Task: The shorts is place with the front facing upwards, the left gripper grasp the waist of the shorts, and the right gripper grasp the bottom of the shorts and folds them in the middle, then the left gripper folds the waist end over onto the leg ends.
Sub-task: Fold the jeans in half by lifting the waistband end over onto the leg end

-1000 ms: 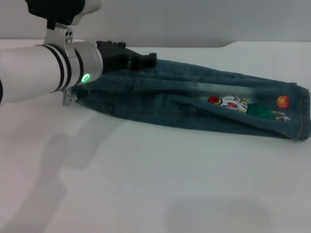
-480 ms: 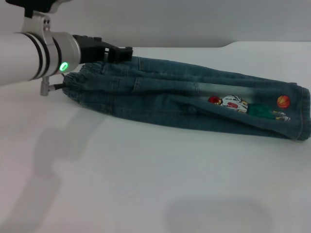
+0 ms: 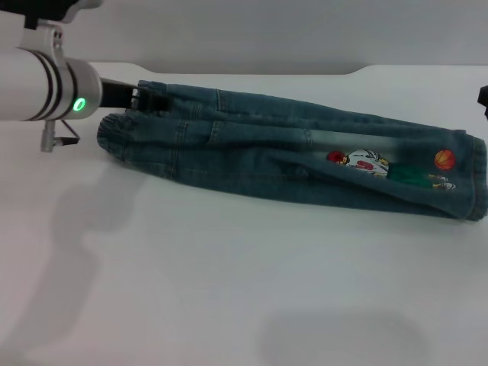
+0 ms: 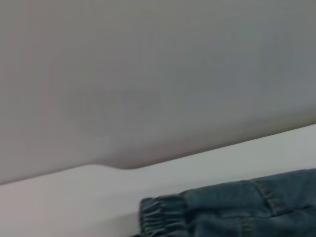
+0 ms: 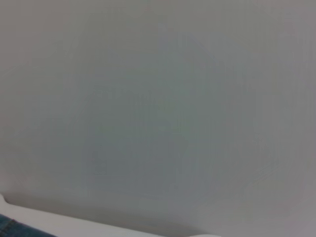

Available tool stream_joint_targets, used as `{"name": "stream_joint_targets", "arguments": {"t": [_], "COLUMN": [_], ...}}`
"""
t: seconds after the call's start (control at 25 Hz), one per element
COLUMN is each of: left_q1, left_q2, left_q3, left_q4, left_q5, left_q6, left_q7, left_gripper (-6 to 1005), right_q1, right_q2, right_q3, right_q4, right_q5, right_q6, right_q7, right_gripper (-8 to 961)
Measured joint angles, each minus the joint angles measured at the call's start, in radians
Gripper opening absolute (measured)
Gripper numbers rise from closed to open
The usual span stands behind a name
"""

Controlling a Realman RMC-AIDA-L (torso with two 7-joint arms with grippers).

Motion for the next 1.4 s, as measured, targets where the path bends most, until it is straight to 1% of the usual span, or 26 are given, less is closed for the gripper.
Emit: {"name": "stream_joint_targets", "arguments": {"t": [0.12,0.36,0.56,0.76,1.0,1.4], "left_q1": [-0.005,-0.020,-0.068,-0.094,-0.106,-0.098], "left_q2": [0.001,0.001,0.002,0.003,0.003,0.003], "left_q3": [-0.026,-0.038,-0.066,-0.069,-0.083,-0.093], "left_q4": [0.035,0.074,0.162,0.216,0.229,0.221], "left_q5": [0.015,0.042,0.042,0.038,0.041,0.064], "left_q6": [0.015,0.047,0.039,0.029,-0.001,0.008], "left_q7": [0.003,0.001,0.001,0.001,0.000,0.004], "left_gripper": [845,845,846,846,846,844], "right_q1": [-0.012,-0.032,-0.049,-0.064,-0.069,-0.068], "right_q2": [-0.001,-0.002,-0.003,-0.002,-0.003,-0.004], "right_q3": [-0.008,-0.011,-0.012,-0.009,-0.005,-0.012], "right_q4": [0.004,0.012,0.017,0.031,0.047,0.051], "right_q5": [0.003,0.016,0.035,0.036,0.037,0.037], "right_q6": [0.006,0.029,0.037,0.038,0.038,0.039], "right_q7": [-0.003,-0.007,-0.010,-0.011,-0.011,-0.011], "right_gripper": [-2,-2,-2,-2,-2,-2]}}
